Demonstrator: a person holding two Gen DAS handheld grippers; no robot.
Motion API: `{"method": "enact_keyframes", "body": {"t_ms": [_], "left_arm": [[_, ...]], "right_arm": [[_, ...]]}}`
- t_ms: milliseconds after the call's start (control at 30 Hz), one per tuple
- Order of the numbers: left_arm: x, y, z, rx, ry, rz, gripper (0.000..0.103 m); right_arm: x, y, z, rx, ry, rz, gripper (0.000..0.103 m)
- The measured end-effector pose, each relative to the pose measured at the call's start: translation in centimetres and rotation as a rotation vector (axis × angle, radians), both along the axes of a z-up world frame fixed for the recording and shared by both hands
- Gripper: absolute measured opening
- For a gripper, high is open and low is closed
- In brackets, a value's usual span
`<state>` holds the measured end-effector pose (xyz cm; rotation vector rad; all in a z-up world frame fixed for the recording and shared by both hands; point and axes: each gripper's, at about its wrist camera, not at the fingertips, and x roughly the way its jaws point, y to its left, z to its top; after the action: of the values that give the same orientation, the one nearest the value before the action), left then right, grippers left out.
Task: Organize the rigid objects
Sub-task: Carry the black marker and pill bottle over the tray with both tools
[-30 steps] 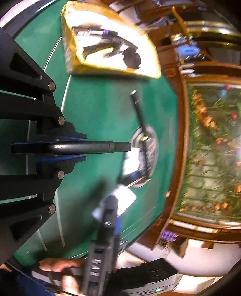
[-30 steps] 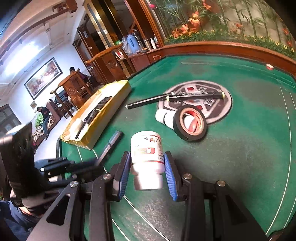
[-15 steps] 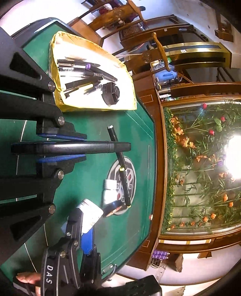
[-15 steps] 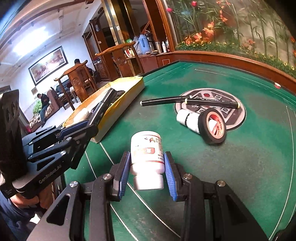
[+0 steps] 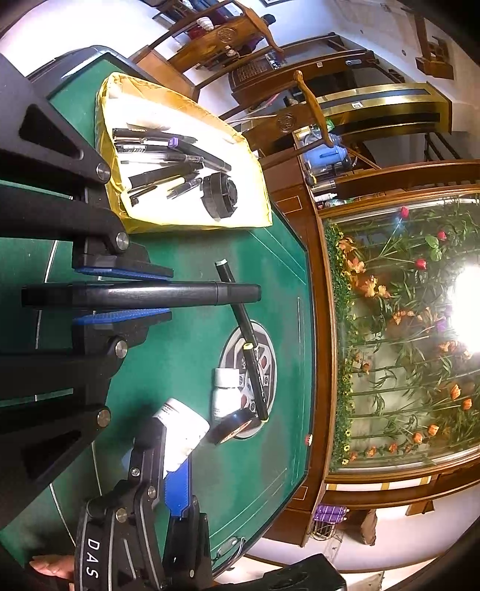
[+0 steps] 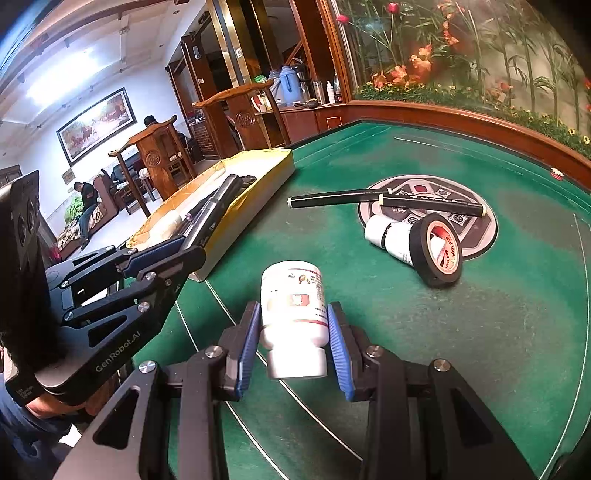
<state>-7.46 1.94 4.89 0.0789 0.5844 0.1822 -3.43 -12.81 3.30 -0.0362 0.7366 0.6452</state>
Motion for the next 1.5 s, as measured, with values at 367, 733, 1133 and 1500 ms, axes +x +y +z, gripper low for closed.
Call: {"method": "enact_keyframes", "body": {"t_ms": [367, 733, 1133, 1500], "left_arm": [[-0.1, 0.0, 0.0, 0.007, -0.007, 0.006, 0.015], [-0.5, 1.1, 0.3, 0.008, -0.026, 0.019, 0.015], [-1.2, 2.6, 0.8, 0.000, -0.045, 0.044, 0.015], [-1.7, 4.5, 1.1, -0.016, -0.052, 0.077, 0.015]], "right_arm": [[-0.4, 0.7, 0.1, 0.010, 0.003, -0.002, 0.035], [-0.7, 2.4, 0.3, 0.026, 0.007, 0.005, 0.035], [-0.2, 4.3, 0.9, 0.040, 0.004, 0.021, 0.035], [0.1, 7.2, 1.4, 0.027, 0.001, 0.061, 0.035]]}}
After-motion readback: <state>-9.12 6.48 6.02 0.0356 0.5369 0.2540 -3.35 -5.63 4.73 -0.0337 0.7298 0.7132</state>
